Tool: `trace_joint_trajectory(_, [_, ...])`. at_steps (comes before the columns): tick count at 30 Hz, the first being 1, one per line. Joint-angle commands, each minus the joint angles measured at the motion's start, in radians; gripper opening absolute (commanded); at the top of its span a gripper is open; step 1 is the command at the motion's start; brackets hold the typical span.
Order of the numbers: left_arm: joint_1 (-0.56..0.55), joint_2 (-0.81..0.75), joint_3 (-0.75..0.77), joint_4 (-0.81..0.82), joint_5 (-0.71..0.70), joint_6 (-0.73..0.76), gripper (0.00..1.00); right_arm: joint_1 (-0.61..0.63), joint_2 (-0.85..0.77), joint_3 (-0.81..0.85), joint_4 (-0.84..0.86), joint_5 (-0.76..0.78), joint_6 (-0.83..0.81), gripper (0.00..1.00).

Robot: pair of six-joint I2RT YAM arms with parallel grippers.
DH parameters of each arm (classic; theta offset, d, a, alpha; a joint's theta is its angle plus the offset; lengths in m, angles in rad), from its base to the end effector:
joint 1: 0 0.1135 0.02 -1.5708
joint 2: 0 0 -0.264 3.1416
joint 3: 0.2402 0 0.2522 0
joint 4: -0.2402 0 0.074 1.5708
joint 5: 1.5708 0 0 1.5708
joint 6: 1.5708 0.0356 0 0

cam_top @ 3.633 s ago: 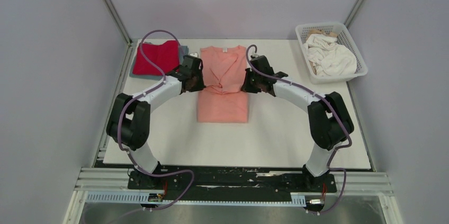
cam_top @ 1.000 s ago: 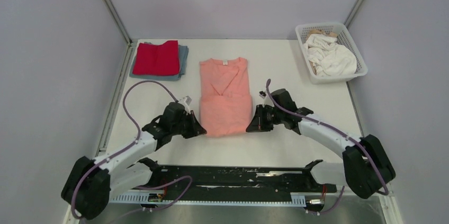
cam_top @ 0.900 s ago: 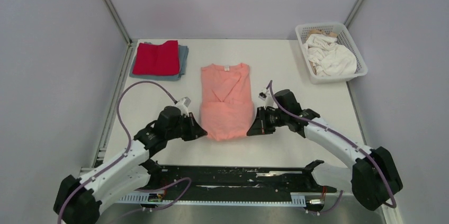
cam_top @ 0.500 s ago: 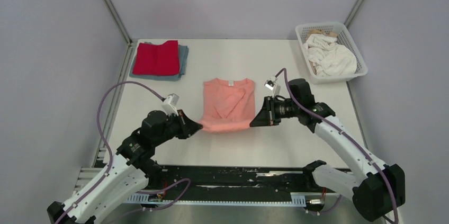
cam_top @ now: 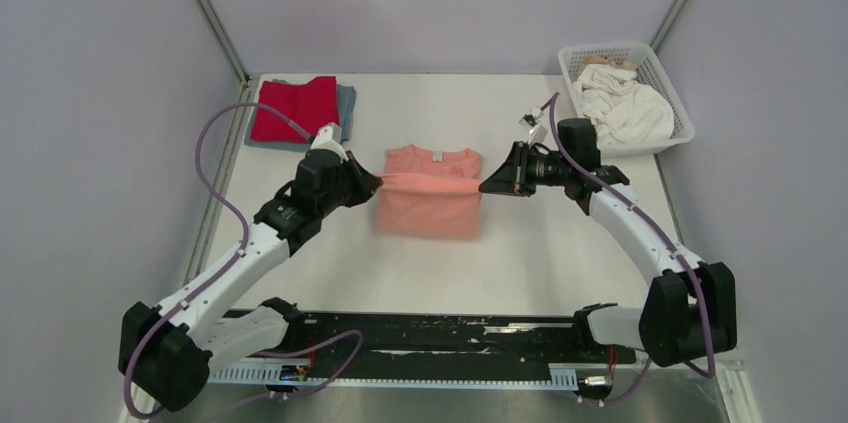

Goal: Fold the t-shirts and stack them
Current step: Fold the long partially folded tshirt into a neat square

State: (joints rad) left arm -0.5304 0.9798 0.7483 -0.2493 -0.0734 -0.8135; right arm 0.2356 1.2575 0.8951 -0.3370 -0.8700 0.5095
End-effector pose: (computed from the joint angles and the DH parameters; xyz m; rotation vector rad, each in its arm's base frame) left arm 0.1930 -0.1101 0.2843 -0.3486 2.1090 -0.7451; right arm 0.2495 0.0879 0.2715 -0.1771 2.3229 1.3713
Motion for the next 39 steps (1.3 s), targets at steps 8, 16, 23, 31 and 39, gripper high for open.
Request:
trace_joint_trajectory(8, [0.152, 0.290, 0.186, 0.125, 0.067, 0.066, 0.00, -0.088, 0.241, 0.151, 0.122, 0.014, 0.007, 0.00])
trace_joint_trajectory(16, [0.213, 0.514, 0.313, 0.140, 0.155, 0.100, 0.00, -0.106, 0.367, 0.223, 0.187, 0.067, 0.025, 0.00])
trace_joint_trajectory(23, [0.241, 0.706, 0.443, 0.122, 0.236, 0.132, 0.00, -0.126, 0.473, 0.249, 0.219, 0.122, 0.037, 0.00])
trace_joint_trajectory(31, [0.269, 0.883, 0.579, 0.076, 0.278, 0.123, 0.06, -0.138, 0.652, 0.368, 0.248, 0.149, 0.035, 0.28])
trace_joint_trajectory(39, [0.274, 0.812, 0.603, 0.079, 0.397, 0.141, 1.00, -0.118, 0.511, 0.349, 0.222, 0.201, -0.011, 0.87])
